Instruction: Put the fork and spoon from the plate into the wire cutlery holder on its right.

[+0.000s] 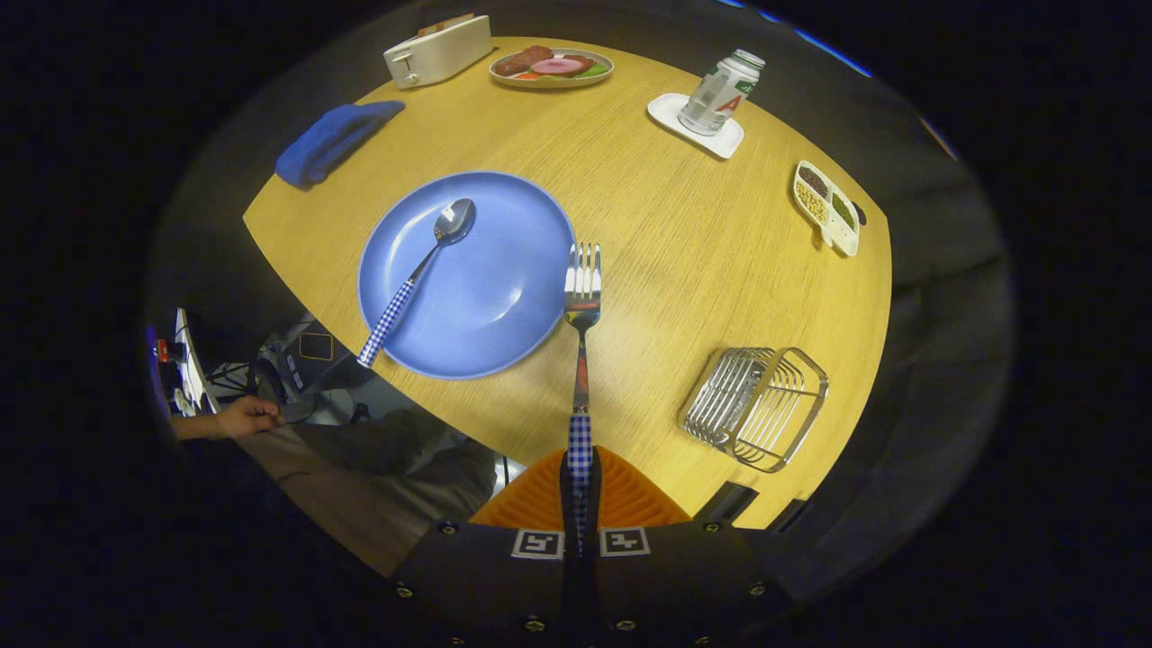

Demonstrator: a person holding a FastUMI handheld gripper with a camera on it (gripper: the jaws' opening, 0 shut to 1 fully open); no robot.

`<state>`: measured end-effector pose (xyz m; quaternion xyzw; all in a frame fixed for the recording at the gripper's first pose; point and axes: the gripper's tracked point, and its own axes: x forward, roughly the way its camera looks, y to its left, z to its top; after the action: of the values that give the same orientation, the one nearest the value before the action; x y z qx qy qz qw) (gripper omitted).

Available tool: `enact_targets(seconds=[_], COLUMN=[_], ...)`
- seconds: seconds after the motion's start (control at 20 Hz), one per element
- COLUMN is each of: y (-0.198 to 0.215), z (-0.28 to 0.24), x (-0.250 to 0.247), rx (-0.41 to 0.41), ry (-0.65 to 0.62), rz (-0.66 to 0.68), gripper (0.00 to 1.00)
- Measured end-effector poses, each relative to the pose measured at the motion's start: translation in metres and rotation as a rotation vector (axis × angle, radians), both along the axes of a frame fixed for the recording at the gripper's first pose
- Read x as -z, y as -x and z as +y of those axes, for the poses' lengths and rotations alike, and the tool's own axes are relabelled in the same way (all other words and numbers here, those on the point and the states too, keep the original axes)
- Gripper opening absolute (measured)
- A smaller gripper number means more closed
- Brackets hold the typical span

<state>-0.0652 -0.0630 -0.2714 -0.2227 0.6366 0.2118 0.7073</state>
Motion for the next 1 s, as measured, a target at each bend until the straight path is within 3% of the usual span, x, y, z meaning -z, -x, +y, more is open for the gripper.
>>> enact_targets(seconds=[0.4, 0.75, 1.0], y=[0.022, 0.014, 0.003], z=[-0.067, -0.140, -0.162], x=[-0.028, -0.040, -0.040], rx=[-0.004, 0.013, 0.022], ry=[0.036, 0.161, 0.201], rz=[0.103, 0.170, 0.215], gripper=[0.00, 0.00, 0.00])
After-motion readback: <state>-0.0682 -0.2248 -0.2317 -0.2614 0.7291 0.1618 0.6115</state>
